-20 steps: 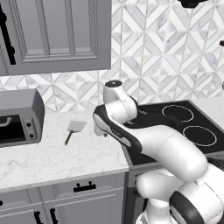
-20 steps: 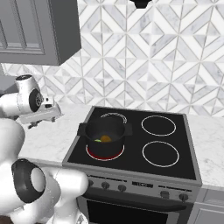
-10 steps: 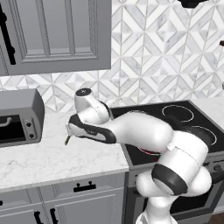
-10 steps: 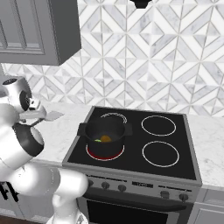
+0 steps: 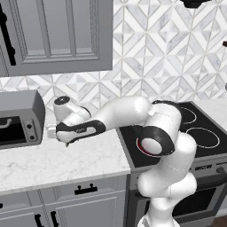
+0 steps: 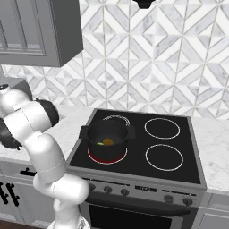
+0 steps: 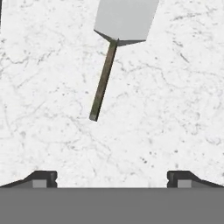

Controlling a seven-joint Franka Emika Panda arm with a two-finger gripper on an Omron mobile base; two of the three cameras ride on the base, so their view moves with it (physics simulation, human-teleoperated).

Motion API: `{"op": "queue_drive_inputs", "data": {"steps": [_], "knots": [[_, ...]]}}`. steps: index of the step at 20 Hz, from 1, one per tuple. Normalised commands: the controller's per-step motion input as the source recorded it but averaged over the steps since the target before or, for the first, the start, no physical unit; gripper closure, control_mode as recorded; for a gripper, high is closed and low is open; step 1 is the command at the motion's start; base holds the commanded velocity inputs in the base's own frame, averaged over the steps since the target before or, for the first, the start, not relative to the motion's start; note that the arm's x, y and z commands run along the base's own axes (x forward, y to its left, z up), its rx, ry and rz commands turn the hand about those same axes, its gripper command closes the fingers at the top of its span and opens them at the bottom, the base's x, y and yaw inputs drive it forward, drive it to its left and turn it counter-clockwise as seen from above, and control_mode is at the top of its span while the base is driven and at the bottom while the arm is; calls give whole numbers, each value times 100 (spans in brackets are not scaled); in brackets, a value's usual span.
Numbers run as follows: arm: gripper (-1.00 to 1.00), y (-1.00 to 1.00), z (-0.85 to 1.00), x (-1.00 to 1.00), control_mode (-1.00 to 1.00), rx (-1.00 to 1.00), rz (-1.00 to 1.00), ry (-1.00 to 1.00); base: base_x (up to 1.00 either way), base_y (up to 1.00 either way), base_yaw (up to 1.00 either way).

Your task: Put the lemon wedge and avocado in the pot. Retrieve the spatula and lightly stir the vegetables in the pot.

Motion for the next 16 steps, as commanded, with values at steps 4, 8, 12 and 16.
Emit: {"op": "queue_drive_inputs", "data": {"steps": [4,8,12,16], "knots": [[-100,1,-53,41,-100,6,-12,0,0,0,0],[-100,0,-52,45,-100,5,-6,-1,0,0,0],[-100,0,-42,46,-100,8,-5,0,0,0,0],[-100,0,-34,49,-100,7,-2,0,0,0,0]]}}
